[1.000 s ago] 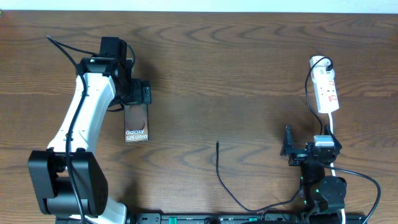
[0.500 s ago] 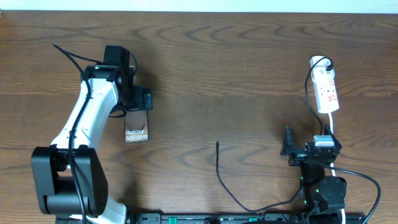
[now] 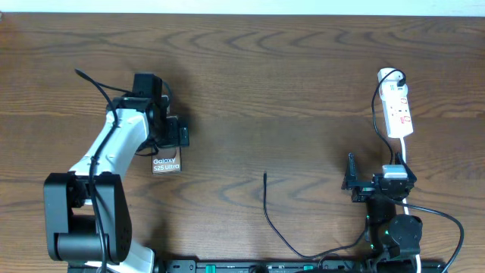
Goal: Plug charger to phone and switch on socket
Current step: 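Move the left gripper forward over the phone and lower onto it, then close the left gripper on the phone's edges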
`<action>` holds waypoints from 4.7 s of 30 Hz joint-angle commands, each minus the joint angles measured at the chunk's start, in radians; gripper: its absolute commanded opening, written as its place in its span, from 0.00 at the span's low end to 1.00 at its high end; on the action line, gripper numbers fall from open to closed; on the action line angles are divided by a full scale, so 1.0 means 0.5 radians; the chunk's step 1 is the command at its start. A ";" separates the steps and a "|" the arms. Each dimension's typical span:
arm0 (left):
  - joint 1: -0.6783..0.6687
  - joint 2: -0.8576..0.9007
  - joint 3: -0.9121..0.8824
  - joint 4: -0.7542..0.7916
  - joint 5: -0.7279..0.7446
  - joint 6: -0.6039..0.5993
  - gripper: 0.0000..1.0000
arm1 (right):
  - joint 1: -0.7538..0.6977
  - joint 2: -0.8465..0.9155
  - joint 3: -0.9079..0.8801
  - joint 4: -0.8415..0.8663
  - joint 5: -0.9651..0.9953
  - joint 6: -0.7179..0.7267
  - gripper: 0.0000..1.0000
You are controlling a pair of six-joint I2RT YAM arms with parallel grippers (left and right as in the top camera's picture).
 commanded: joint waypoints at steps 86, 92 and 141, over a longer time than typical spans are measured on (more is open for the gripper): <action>0.008 0.321 -0.034 0.183 -0.058 0.178 0.95 | -0.016 -0.011 -0.002 -0.007 0.010 0.032 0.99; 0.008 0.321 -0.040 0.186 -0.059 0.178 0.95 | -0.016 -0.011 -0.002 -0.007 0.010 0.032 0.99; 0.008 0.321 -0.070 0.189 -0.059 0.178 0.85 | -0.016 -0.011 -0.002 -0.007 0.009 0.032 0.99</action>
